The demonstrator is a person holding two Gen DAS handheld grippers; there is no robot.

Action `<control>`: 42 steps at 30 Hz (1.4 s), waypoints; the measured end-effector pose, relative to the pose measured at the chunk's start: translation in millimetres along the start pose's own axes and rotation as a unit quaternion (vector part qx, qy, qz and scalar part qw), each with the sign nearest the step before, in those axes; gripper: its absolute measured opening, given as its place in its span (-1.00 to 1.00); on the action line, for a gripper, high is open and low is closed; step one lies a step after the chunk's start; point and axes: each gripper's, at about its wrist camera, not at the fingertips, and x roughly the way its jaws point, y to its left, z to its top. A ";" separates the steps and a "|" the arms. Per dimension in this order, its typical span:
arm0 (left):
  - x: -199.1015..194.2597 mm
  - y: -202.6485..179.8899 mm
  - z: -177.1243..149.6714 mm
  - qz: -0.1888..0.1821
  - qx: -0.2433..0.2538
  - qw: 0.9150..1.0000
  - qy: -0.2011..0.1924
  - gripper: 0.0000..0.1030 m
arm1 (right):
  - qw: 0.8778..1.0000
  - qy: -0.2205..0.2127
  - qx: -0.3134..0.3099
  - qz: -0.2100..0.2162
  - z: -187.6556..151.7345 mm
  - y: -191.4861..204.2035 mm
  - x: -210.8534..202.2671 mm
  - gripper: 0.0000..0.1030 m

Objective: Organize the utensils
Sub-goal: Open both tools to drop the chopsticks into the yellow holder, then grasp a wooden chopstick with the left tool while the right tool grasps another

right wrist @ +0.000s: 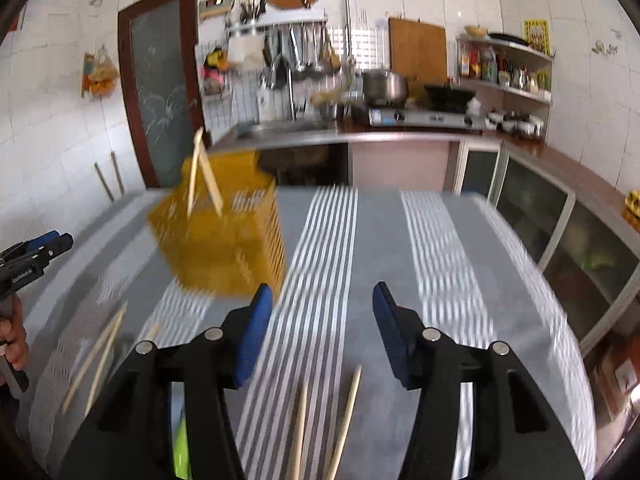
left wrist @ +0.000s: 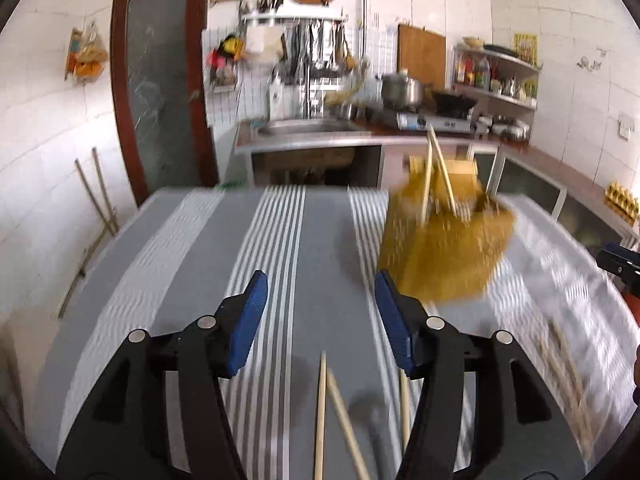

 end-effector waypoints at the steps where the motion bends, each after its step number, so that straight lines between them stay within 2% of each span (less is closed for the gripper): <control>1: -5.6 -1.1 -19.8 0.003 -0.001 1.000 0.009 0.11 | 1.000 0.004 0.001 0.001 -11.9 1.3 -3.8 0.02; 5: -12.5 -7.3 -76.0 0.006 0.001 0.999 0.053 0.11 | 1.000 0.024 0.001 -0.004 -52.0 9.9 -14.1 0.02; 7: -13.2 -5.3 -89.5 0.000 -0.013 0.998 0.068 0.11 | 0.999 0.035 0.017 0.002 -66.9 10.4 -16.4 0.02; 10: -15.6 -6.1 -104.2 0.005 -0.008 0.997 0.075 0.11 | 0.999 0.044 0.030 0.007 -83.7 12.6 -16.7 0.02; 16: -13.7 -0.7 -111.8 0.005 -0.014 0.996 0.088 0.11 | 0.998 0.062 0.023 0.011 -96.6 15.7 -11.8 0.01; 22: -4.9 3.4 -102.7 0.016 -0.014 0.995 0.093 0.11 | 0.997 0.067 0.023 0.008 -91.8 14.3 -7.7 0.00; 27: 1.4 -1.2 -91.0 0.002 -0.006 0.995 0.096 0.11 | 0.997 0.074 0.018 0.009 -81.4 16.2 2.4 -0.01; 30: 8.9 -9.6 -84.9 -0.017 -0.004 0.994 0.107 0.10 | 0.996 0.087 0.022 0.012 -76.7 16.9 12.8 -0.15; 33: 20.0 -15.3 -85.3 -0.030 -0.005 0.992 0.123 -0.05 | 0.995 0.093 0.017 0.012 -75.7 20.2 19.2 -0.26; 35: 29.1 -16.9 -85.5 -0.035 -0.011 0.991 0.129 -0.22 | 0.995 0.097 0.015 0.014 -75.1 22.8 23.7 -0.26; 37: 37.1 -17.2 -85.6 -0.044 -0.016 0.989 0.142 -0.48 | 0.995 0.101 0.014 0.016 -75.3 23.8 27.3 -0.28; 40: 48.3 -18.1 -85.0 -0.039 -0.020 0.987 0.153 -0.68 | 0.994 0.107 0.013 0.018 -75.6 24.6 33.3 -0.28; 42: 55.5 -17.2 -84.5 -0.034 -0.022 0.986 0.161 -0.70 | 0.994 0.111 0.014 0.019 -75.7 24.9 36.4 -0.28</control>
